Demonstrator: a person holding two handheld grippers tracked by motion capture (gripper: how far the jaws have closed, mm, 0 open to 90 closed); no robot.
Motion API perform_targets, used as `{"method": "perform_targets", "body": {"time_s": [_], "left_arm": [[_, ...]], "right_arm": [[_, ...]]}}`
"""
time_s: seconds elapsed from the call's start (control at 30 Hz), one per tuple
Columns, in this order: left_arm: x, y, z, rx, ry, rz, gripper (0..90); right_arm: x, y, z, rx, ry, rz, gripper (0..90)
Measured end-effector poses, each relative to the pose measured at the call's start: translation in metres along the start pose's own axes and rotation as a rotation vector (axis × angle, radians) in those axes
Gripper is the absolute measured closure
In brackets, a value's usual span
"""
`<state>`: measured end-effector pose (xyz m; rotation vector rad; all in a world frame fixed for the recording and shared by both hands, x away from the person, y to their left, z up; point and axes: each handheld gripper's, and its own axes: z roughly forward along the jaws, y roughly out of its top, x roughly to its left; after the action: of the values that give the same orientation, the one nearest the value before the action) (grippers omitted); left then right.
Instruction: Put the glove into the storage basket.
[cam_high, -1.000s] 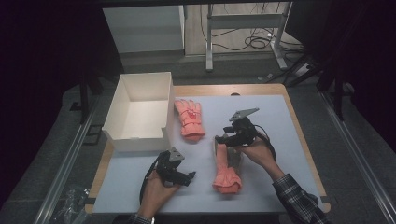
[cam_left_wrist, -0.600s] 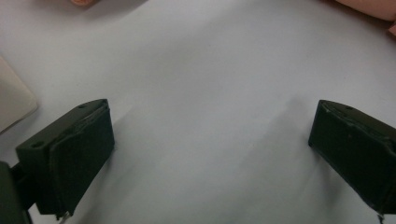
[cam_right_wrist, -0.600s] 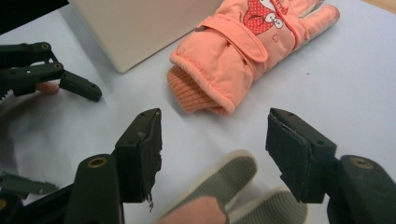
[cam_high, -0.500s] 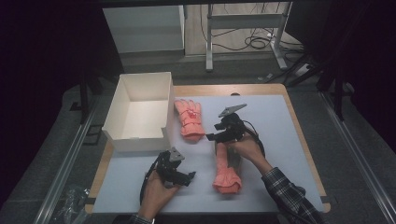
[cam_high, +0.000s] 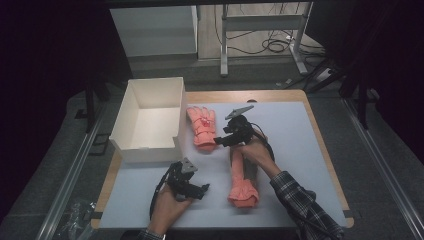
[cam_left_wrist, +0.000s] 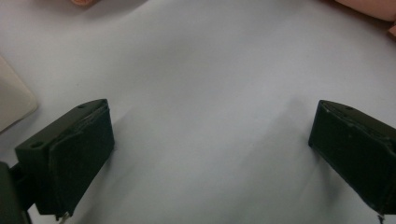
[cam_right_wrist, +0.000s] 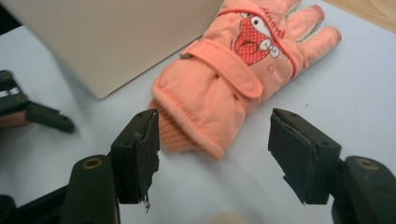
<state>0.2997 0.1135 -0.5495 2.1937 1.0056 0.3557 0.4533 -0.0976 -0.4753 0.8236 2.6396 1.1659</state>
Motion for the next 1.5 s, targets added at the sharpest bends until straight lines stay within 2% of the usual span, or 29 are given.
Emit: {"method": "perform_targets", "body": {"time_s": [0.27, 0.53, 0.67, 0.8, 0.97, 1.0, 1.13, 1.2, 1.27, 1.37, 1.43, 1.5], "left_arm": [[0.000, 0.000, 0.000, -0.001, 0.000, -0.001, 0.3], [0.000, 0.000, 0.000, -0.003, -0.001, -0.003, 0.3], [0.000, 0.000, 0.000, -0.003, -0.001, -0.003, 0.3], [0.000, 0.000, 0.000, -0.003, -0.001, -0.003, 0.3], [0.000, 0.000, 0.000, -0.003, -0.001, -0.002, 0.3], [0.000, 0.000, 0.000, -0.002, -0.001, -0.002, 0.3], [0.000, 0.000, 0.000, -0.002, -0.001, -0.003, 0.3], [0.000, 0.000, 0.000, -0.002, -0.001, -0.003, 0.2], [0.000, 0.000, 0.000, -0.002, -0.001, -0.003, 0.2], [0.000, 0.000, 0.000, -0.002, -0.001, -0.003, 0.2], [0.000, 0.000, 0.000, -0.002, -0.001, -0.003, 0.2], [0.000, 0.000, 0.000, -0.003, -0.001, -0.003, 0.3]], "right_arm": [[-0.008, 0.016, 0.019, -0.006, -0.023, 0.026, 33.3], [-0.017, 0.032, 0.038, 0.000, -0.068, 0.039, 33.8], [-0.022, 0.041, 0.047, 0.011, -0.090, 0.044, 38.3], [-0.024, 0.049, 0.056, 0.008, -0.087, 0.049, 41.3], [-0.025, 0.058, 0.070, 0.001, -0.081, 0.049, 40.2], [-0.025, 0.060, 0.076, 0.019, -0.090, 0.038, 36.9], [-0.028, 0.060, 0.091, 0.075, -0.119, 0.015, 32.7], [-0.031, 0.059, 0.098, 0.102, -0.112, 0.033, 32.6], [-0.034, 0.057, 0.102, 0.117, -0.096, 0.058, 40.1], [-0.034, 0.056, 0.101, 0.117, -0.057, 0.080, 62.5], [-0.031, 0.056, 0.100, 0.123, -0.068, 0.073, 72.4], [-0.027, 0.058, 0.097, 0.132, -0.093, 0.046, 82.0]]}}
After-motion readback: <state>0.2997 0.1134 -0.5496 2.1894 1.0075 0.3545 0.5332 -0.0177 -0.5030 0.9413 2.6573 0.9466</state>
